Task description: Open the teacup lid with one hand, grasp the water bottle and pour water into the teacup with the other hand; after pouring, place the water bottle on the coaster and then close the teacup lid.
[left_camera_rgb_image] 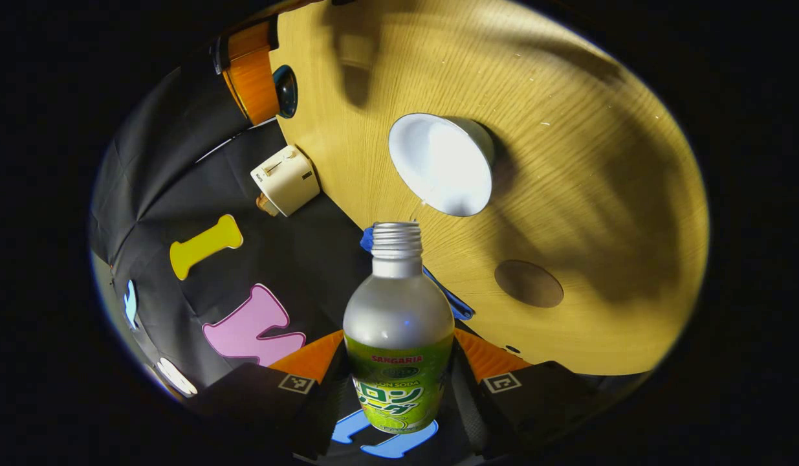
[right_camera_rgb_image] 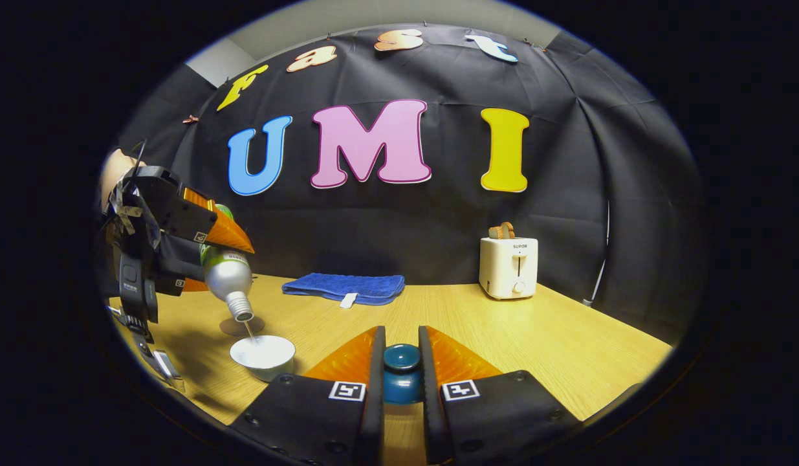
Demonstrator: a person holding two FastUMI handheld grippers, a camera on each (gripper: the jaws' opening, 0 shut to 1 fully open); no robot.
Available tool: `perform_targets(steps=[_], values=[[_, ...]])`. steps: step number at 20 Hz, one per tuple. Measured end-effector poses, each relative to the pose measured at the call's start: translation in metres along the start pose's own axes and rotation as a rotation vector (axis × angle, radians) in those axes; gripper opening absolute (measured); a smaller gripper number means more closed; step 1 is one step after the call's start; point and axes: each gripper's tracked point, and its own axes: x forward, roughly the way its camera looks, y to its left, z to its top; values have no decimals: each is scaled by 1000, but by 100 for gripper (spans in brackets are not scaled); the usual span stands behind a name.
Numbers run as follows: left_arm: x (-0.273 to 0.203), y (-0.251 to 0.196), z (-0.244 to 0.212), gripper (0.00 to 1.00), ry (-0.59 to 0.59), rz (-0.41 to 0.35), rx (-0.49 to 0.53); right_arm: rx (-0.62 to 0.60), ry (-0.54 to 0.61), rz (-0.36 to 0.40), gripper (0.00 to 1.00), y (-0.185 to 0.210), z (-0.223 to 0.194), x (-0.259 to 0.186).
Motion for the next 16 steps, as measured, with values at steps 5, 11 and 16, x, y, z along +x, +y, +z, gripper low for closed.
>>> perform_targets(steps=[5,11,16], values=[[-2,4,-1,79,4,12,16,0,0,0,28,0,-1,0],[-4,6,0,79,0,15,34,0,-1,0,28,0,-1,0],[-7,11,2,79,-3,33,28,0,-1,0,28,0,-1,0]])
